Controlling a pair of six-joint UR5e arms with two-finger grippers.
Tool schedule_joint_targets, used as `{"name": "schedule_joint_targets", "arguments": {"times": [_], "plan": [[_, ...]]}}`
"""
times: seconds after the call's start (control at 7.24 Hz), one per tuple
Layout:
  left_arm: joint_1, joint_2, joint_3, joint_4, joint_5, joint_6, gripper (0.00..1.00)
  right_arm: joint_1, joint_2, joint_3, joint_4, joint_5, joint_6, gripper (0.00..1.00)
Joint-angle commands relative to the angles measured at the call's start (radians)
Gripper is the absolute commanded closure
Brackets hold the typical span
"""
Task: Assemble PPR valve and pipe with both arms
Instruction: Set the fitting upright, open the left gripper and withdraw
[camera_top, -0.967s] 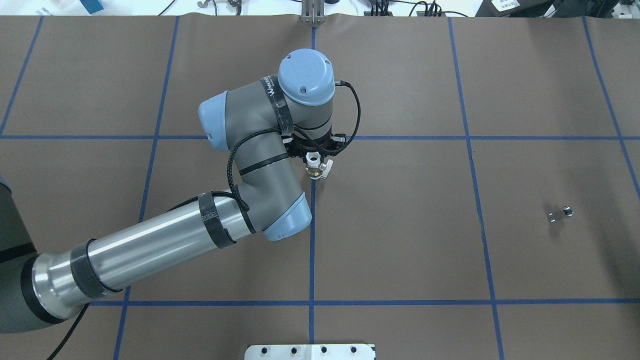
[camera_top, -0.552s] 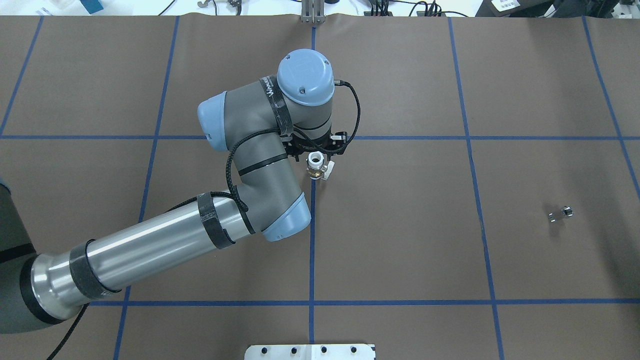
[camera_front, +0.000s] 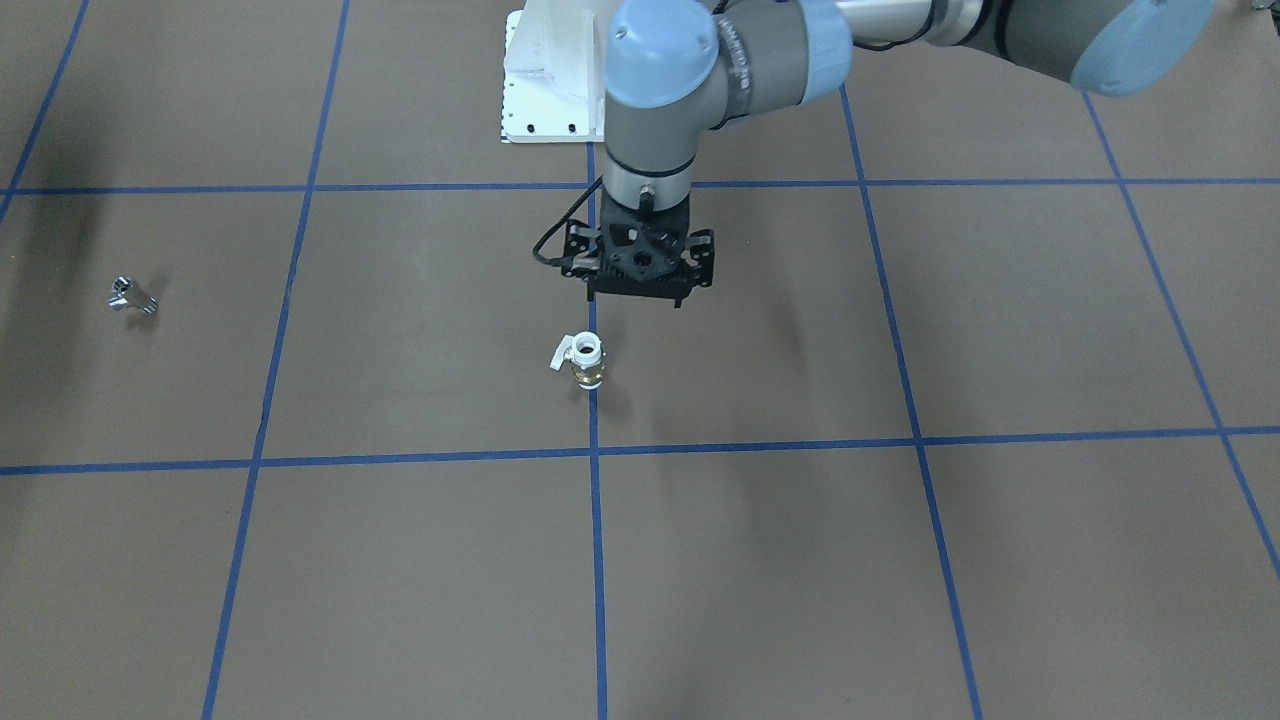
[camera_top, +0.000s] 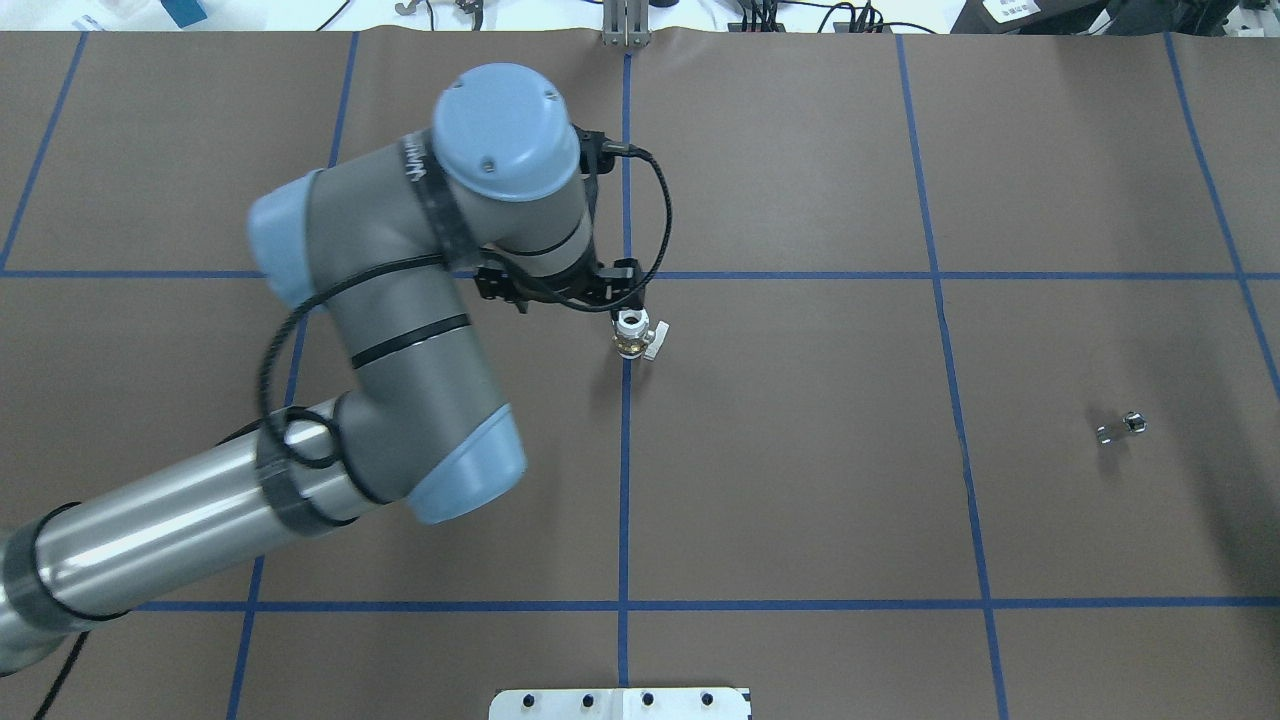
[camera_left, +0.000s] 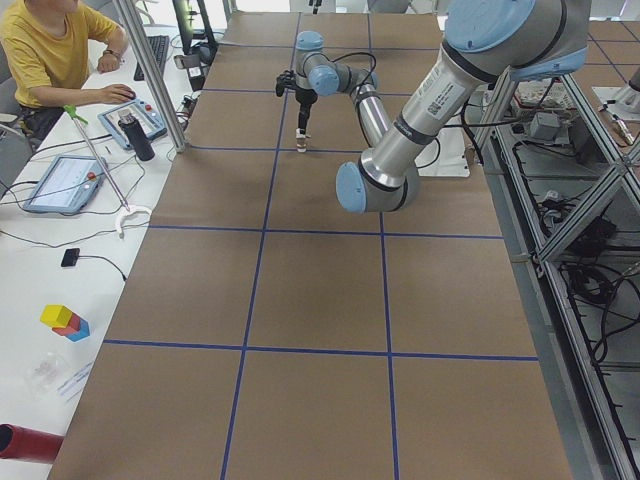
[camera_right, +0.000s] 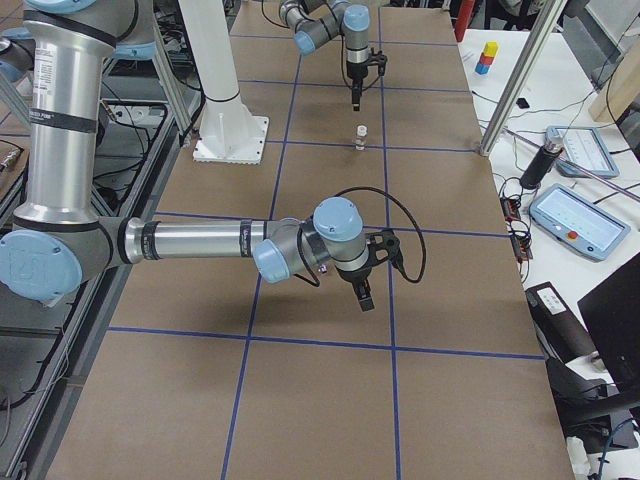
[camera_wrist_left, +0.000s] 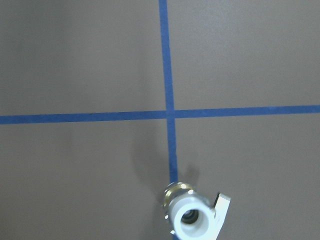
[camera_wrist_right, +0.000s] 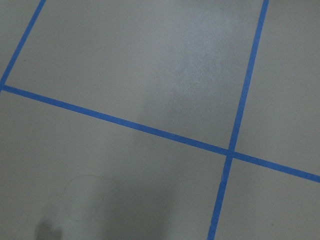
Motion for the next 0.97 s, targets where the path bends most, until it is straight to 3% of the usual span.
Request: {"name": "schedule_joint_targets", "arguments": {"times": [0.0, 0.14, 0.41, 0.55, 0.83], "plan": [[-0.066, 0.313, -0.359, 0.048, -0.003, 0.223, 0.0, -0.039, -0.007, 0.022, 0.075, -0.001, 0.159, 0.01], [-0.146, 0.415, -0.402, 0.048, -0.026, 0.351, 0.0, -0.099, -0.014, 0.023, 0.138, -0.02, 0.264, 0.01], [-0.39, 0.579, -0.384, 0.036, -0.183, 0.756, 0.0, -0.223, -0.057, 0.104, 0.149, -0.136, 0.423, 0.01], [-0.521, 0.65, -0.332, 0.033, -0.234, 0.986, 0.0, -0.271, -0.095, 0.145, 0.149, -0.178, 0.452, 0.01], [-0.667, 0.745, -0.176, -0.029, -0.259, 1.081, 0.0, -0.358, -0.109, 0.176, 0.149, -0.212, 0.459, 0.01]]}}
